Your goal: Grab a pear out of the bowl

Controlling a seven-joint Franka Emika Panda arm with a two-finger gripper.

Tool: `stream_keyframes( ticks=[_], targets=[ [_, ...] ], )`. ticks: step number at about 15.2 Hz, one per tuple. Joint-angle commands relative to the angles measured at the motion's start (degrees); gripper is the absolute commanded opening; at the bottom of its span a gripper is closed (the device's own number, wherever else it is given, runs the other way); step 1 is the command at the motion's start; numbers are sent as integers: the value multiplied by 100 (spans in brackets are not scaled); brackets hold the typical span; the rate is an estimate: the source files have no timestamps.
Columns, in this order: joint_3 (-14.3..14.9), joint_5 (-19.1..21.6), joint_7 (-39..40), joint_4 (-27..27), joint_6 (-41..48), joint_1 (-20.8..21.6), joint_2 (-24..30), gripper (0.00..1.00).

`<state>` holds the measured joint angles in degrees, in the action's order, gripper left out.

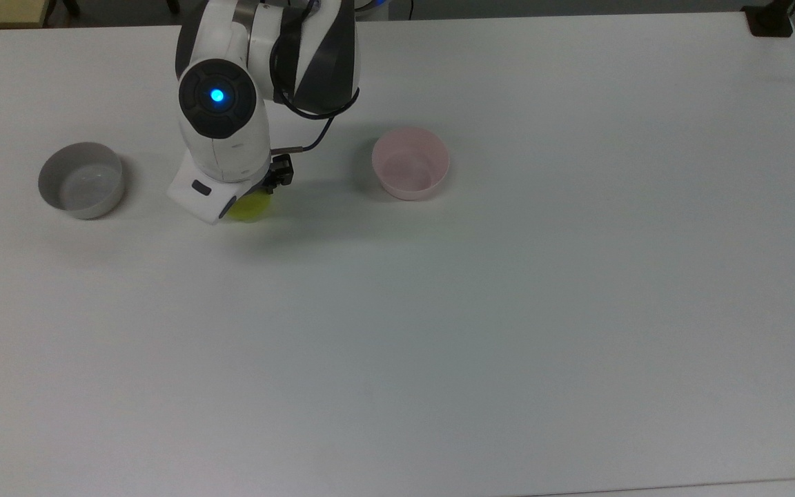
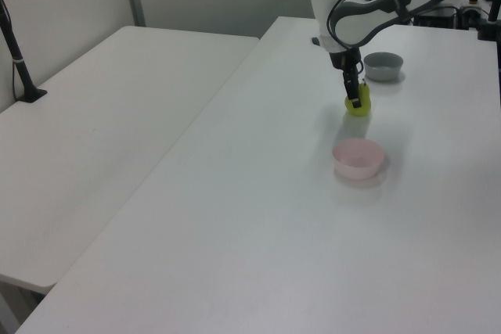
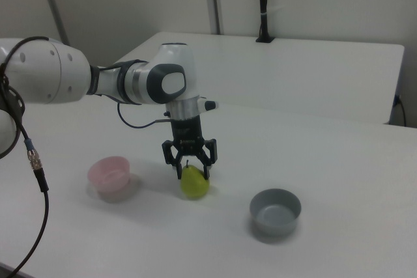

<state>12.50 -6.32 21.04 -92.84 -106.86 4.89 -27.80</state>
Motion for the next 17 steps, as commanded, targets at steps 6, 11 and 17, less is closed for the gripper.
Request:
stream_keyframes(
  ticks=[6, 11, 17],
  targets=[
    [25, -28, -1083, 55, -45, -49, 914, 100],
    [25, 235, -1523, -68, 367, -330, 2075, 100],
    [25, 403, -1551, -59, 1123, -287, 2560, 100]
  ],
)
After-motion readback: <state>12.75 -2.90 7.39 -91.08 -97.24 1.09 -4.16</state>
